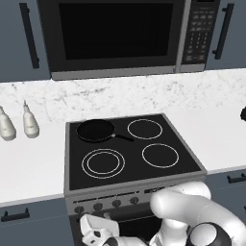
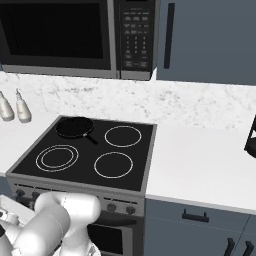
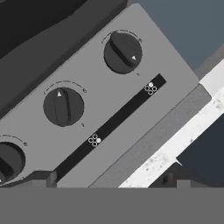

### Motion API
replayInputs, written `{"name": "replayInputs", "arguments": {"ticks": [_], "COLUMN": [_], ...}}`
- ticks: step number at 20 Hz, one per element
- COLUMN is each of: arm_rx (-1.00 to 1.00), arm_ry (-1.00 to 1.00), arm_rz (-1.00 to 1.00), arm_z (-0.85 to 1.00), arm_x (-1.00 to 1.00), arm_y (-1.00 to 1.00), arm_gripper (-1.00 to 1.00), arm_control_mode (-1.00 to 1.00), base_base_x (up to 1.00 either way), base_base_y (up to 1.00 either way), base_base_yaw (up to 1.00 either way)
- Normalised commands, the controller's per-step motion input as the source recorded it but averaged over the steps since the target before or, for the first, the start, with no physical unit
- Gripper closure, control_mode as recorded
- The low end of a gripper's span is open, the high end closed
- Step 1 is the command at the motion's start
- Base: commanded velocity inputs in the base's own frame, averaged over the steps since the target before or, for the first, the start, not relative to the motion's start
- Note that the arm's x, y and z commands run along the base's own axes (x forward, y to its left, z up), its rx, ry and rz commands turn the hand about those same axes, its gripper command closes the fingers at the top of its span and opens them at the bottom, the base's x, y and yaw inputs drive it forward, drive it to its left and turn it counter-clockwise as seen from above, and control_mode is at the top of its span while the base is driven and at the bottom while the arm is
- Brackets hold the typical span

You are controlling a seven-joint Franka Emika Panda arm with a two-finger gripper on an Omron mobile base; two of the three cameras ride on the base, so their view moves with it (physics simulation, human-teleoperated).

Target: Turn off the rear left burner of the stove.

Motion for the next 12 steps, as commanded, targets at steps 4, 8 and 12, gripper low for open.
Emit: {"name": "replayInputs", "arguments": {"ticks": [4,8,12], "arm_rx": [0.15,0.01,0.0], "arm_ry": [0.0,0.0,0.0], "arm_rz": [0.0,0.03,0.02], "arm_z": [-0.01,-0.04,0.0], "arm_x": [0.01,0.0,0.0], "arm_y": [0.06,-0.34,-0.08], "arm_gripper": [-1.0,-1.0,-1.0], "arm_control_mode": [-1.0,-1.0,-1.0], "base_base_x": [0.0,0.0,0.0], "base_base_y": [0.0,0.0,0.0], "base_base_yaw": [0.0,0.0,0.0]}}
